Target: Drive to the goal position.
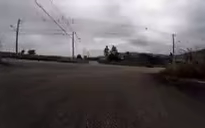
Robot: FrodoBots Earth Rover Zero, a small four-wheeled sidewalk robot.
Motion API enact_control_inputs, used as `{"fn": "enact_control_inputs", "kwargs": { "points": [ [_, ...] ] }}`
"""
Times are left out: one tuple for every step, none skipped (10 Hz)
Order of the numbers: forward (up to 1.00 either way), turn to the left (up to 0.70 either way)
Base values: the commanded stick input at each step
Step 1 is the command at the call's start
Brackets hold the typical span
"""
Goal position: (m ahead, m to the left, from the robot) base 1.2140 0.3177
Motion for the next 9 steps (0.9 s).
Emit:
{"fn": "enact_control_inputs", "kwargs": {
  "points": [
    [0.0, 0.45],
    [0.0, 0.45],
    [0.0, 0.45],
    [0.0, 0.45],
    [0.0, 0.45],
    [0.0, 0.45],
    [0.0, 0.45],
    [0.0, 0.45],
    [0.0, 0.45]
  ]
}}
